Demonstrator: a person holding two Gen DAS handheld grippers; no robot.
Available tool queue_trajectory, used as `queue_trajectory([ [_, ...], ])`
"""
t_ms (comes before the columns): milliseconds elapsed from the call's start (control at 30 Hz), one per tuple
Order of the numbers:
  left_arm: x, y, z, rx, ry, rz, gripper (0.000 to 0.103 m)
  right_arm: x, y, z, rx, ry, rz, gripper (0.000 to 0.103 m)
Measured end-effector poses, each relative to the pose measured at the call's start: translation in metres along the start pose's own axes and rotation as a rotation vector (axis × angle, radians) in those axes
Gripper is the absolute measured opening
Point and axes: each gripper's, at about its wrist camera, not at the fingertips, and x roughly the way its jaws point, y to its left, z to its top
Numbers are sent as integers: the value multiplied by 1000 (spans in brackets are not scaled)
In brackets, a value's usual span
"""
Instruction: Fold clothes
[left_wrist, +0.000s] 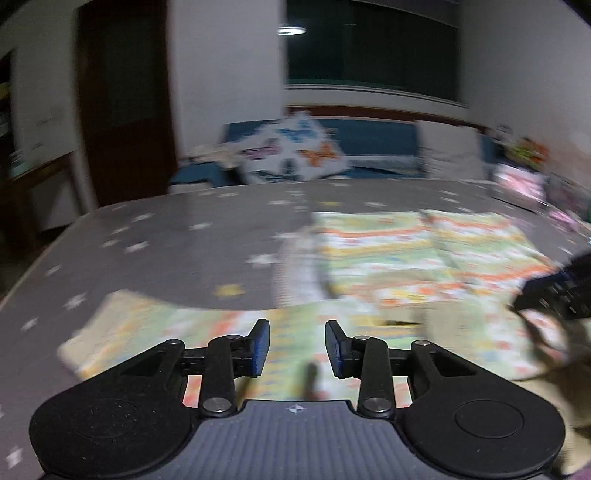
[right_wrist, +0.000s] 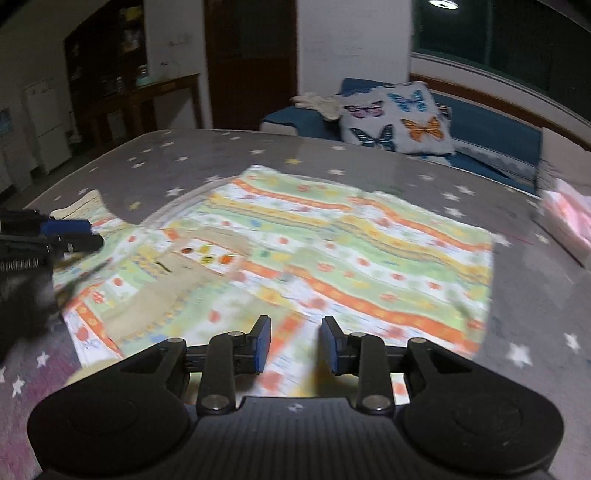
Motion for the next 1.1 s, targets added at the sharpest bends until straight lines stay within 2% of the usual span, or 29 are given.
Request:
queue_trajectory([
  [233,-6,63,-10,-151,15,189,43,17,29,4,-72,0,-22,31],
  [433,-14,95,-15,-246,-7,301,48,9,45,1,-116,5,43,37],
  [567,-11,108,-17,-277,-1,341,48,-3,51,-4,-131,-3,63,37],
  [833,10,128,-15,-335,43,356,45,-29,53,-8,-132,-35,82,37],
  [967,14,135,-14,-361,57,354,27,-38,51,-12,-108,-52,82,37],
  [1033,14,133,-11,-370,53,342,7,-43,48,-14,-96,-62,77,37],
  [1100,7,122,-3,-353,28,329,6,-50,42,-17,-73,-73,65,37],
])
